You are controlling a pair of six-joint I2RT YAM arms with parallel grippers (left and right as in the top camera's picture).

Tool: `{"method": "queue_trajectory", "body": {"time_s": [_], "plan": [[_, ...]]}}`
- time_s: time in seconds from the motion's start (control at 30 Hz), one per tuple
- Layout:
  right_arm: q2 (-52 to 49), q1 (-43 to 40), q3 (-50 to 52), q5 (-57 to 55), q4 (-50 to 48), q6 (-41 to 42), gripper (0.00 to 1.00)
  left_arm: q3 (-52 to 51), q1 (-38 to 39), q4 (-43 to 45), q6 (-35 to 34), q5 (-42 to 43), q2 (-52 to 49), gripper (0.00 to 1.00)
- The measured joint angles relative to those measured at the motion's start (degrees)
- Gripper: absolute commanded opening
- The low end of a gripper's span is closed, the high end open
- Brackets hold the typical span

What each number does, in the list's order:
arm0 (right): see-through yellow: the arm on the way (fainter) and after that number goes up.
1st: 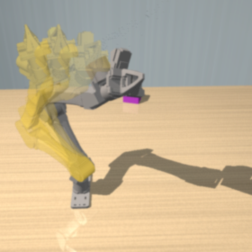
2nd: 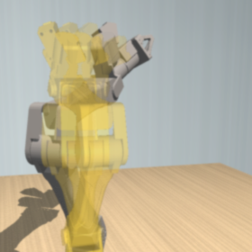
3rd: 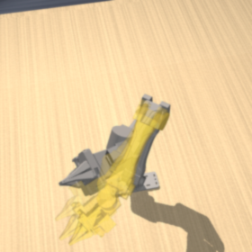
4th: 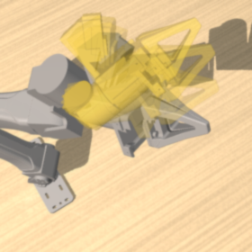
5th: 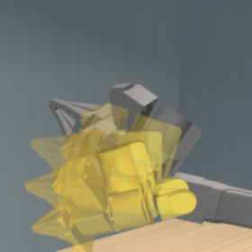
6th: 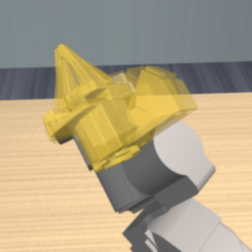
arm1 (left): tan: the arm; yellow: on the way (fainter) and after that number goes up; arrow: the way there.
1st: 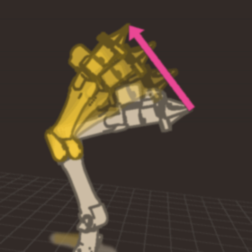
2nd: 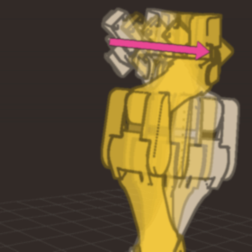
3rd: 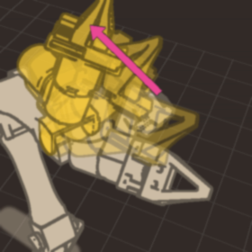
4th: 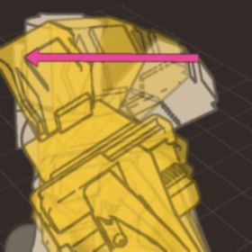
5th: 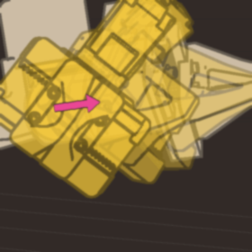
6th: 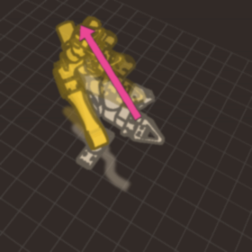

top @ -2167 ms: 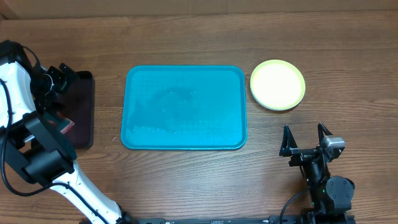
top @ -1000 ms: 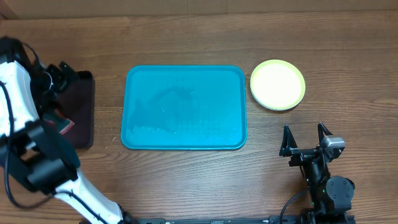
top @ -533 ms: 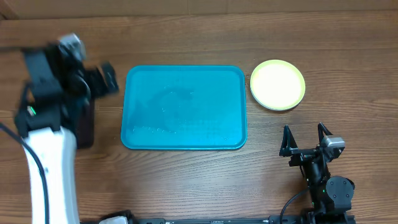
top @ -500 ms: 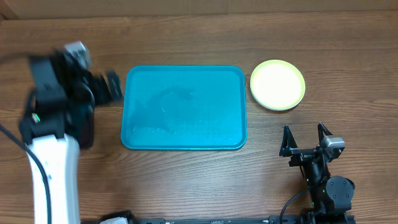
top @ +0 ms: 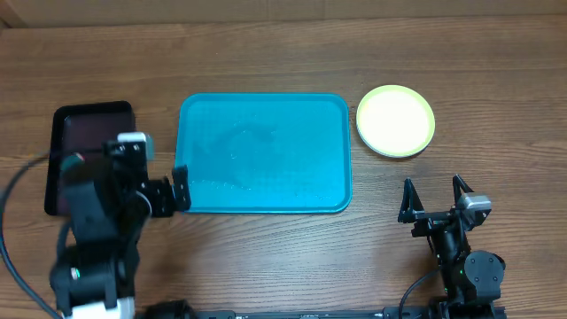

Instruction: Clean dirty plates on tray and stack at the side

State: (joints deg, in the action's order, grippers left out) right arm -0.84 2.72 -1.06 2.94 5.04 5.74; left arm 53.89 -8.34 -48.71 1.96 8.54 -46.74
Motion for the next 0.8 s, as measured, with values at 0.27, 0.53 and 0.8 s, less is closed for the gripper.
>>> {"method": "queue_trajectory", "body": {"time_s": [0.27,0.53,0.8], "plan": [[0.0,0.0,0.0,0.0,0.0,0.0,1.00,-17.8,0.0,15.2,2.6,2.4,15.6,1.00],[0.0,0.0,0.0,0.0,0.1,0.0,1.00,-35.3,0.1,35.5,2.9,4.4,24.2,1.00],[0.0,0.0,0.0,0.0,0.0,0.0,1.00,-48.1,0.9,53.6,3.0,5.3,32.8,1.00]]}}
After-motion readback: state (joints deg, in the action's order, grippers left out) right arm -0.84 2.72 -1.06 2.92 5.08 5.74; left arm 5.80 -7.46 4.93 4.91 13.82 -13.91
